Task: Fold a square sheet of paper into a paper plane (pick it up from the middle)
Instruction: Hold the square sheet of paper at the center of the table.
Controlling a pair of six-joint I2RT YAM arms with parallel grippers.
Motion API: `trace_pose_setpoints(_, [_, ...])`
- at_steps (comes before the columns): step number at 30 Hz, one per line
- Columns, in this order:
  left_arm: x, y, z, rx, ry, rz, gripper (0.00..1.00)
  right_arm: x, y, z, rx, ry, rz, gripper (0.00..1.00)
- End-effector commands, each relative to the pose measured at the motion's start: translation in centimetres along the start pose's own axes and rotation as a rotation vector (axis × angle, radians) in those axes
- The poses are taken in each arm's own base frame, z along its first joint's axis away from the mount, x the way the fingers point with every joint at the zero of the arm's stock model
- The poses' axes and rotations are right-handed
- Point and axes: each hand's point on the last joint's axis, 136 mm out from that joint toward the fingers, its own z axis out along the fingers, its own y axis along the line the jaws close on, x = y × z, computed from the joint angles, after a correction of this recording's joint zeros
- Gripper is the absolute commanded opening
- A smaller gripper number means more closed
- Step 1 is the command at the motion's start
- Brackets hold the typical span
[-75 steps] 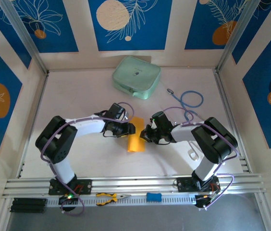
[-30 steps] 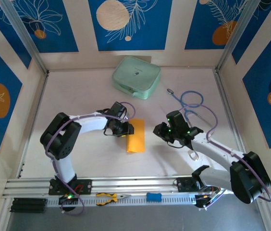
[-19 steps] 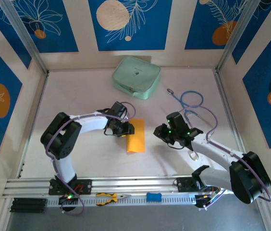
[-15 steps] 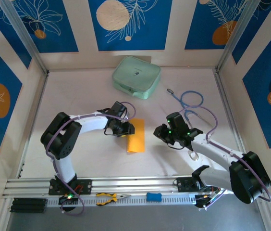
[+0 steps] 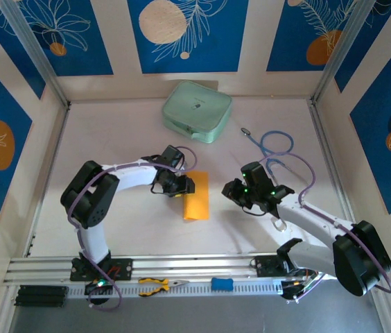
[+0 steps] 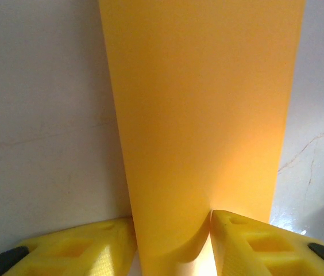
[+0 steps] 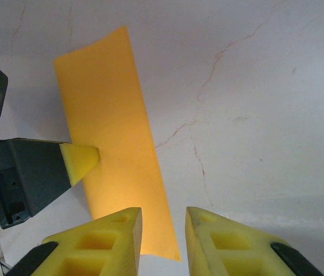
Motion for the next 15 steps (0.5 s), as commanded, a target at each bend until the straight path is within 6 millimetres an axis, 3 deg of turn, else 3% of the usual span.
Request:
trace_pose_setpoints(1, [1.53, 4.76, 2.17, -0.183, 0.054, -0.005, 0.45, 0.29, -0.73, -0.12, 0.022, -0.005, 0.008, 0.28])
trace_pose_setpoints(15, [1.54, 5.32, 2.49, -0.23, 0.067, -0.017, 0.48, 0.54, -0.83, 0.01, 0.036, -0.002, 0.005, 0.28])
